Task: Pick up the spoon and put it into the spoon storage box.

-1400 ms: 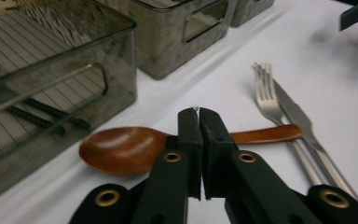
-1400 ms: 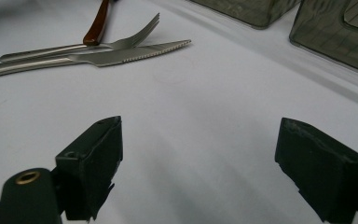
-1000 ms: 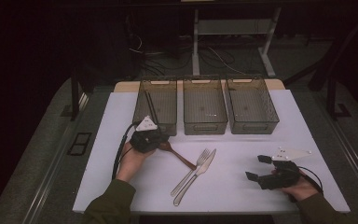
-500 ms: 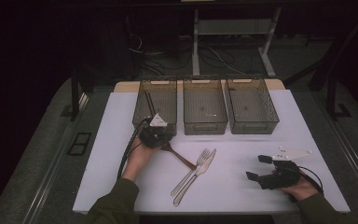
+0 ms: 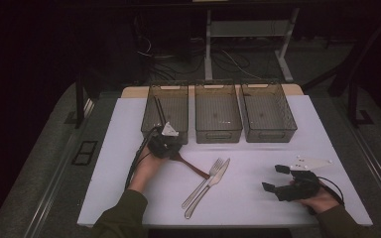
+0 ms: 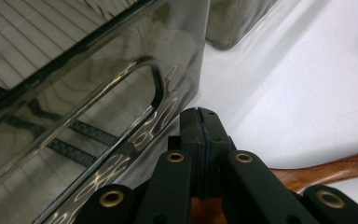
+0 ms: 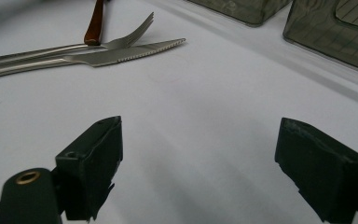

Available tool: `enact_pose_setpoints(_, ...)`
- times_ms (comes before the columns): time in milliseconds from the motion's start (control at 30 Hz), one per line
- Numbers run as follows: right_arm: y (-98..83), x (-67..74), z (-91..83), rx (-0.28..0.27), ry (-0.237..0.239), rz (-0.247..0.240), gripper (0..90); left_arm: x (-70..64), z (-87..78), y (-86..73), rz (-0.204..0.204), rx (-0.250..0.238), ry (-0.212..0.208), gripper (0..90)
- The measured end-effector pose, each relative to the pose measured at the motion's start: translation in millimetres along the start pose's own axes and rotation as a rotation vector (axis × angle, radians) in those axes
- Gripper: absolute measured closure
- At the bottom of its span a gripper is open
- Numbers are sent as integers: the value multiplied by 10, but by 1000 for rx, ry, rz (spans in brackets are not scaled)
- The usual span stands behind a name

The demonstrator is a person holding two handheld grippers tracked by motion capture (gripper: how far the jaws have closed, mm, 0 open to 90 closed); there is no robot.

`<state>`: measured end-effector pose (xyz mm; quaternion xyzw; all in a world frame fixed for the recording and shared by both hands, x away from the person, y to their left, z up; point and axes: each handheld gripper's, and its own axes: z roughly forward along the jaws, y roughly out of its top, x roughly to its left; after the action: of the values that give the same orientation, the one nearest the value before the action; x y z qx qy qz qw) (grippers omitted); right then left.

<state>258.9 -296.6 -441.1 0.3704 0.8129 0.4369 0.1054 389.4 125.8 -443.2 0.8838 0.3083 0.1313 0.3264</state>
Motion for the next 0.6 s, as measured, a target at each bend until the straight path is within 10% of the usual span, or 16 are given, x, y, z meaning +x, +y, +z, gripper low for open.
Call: enact_pose_setpoints(600, 0, -5, -12, -4, -3, 6, 154, -50, -195, -148, 1, 49, -33, 891)
